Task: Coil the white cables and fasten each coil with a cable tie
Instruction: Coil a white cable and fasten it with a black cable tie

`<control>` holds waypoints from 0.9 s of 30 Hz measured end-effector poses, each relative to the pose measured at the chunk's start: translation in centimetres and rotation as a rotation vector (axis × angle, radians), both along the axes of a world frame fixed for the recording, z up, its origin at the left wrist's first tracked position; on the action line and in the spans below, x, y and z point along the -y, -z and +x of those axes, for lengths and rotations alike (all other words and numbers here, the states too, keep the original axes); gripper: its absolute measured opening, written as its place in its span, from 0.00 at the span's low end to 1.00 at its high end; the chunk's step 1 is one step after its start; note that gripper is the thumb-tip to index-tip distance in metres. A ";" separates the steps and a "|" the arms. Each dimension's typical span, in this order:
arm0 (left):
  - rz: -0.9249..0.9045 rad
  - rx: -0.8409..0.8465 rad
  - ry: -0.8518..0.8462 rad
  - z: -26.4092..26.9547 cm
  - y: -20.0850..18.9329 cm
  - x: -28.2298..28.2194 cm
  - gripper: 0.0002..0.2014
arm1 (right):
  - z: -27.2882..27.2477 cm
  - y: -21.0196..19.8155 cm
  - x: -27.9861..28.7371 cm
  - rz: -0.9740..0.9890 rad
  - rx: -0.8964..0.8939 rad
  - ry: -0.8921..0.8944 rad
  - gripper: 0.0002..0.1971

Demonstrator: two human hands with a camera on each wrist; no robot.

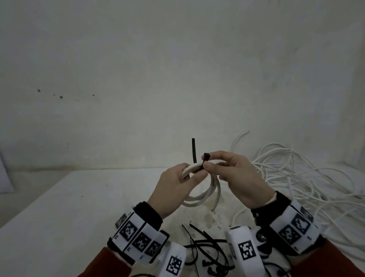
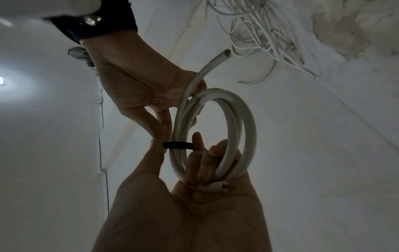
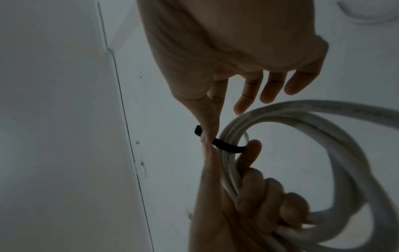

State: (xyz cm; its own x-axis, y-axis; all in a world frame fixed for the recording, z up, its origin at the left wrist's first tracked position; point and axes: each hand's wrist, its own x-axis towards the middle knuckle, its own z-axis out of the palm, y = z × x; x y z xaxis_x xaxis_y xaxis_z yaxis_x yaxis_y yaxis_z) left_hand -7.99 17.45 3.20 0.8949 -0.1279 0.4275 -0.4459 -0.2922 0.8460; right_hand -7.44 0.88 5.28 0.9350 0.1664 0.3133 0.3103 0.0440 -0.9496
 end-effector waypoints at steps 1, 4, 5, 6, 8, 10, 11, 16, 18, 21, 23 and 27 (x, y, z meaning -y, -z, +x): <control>-0.020 -0.003 0.004 0.1 -0.1 0.1 0.32 | 0.0 -0.4 -0.1 0.014 -0.022 -0.030 0.04; -0.137 -0.077 0.036 0.4 -0.6 0.2 0.26 | 0.8 -1.1 -0.1 0.023 -0.073 -0.063 0.09; -0.182 -0.112 0.060 0.6 -0.8 0.2 0.23 | 1.3 -1.4 0.0 0.027 -0.081 -0.030 0.12; -0.233 -0.146 0.097 0.8 -1.1 0.3 0.20 | 2.0 -1.6 0.2 0.042 -0.082 0.012 0.11; -0.346 -0.199 0.181 1.2 -1.3 0.3 0.17 | 3.1 -1.9 0.3 0.124 -0.106 0.070 0.12; -0.418 -0.230 0.230 1.8 -1.4 0.4 0.16 | 3.9 -1.6 0.3 0.222 -0.146 0.117 0.20; -0.441 -0.238 0.242 2.0 -1.4 0.5 0.16 | 4.2 -1.5 0.2 0.280 -0.158 0.121 0.23; -0.517 -0.280 0.256 3.0 -1.5 0.5 0.16 | 4.8 -1.3 0.4 0.378 -0.058 0.073 0.17; -0.512 -0.294 0.265 3.3 -1.3 0.4 0.18 | 4.8 -1.1 0.1 0.329 -0.010 0.094 0.15; -0.507 -0.310 0.277 3.4 -0.9 0.2 0.16 | 5.2 -0.6 -0.3 0.345 -0.025 0.120 0.20; -0.504 -0.314 0.275 3.6 -0.7 0.1 0.15 | 5.3 -0.3 -0.4 0.373 -0.033 0.102 0.21; -0.511 -0.302 0.287 3.9 -0.6 0.0 0.14 | 5.0 -0.2 -0.6 0.319 0.078 0.107 0.12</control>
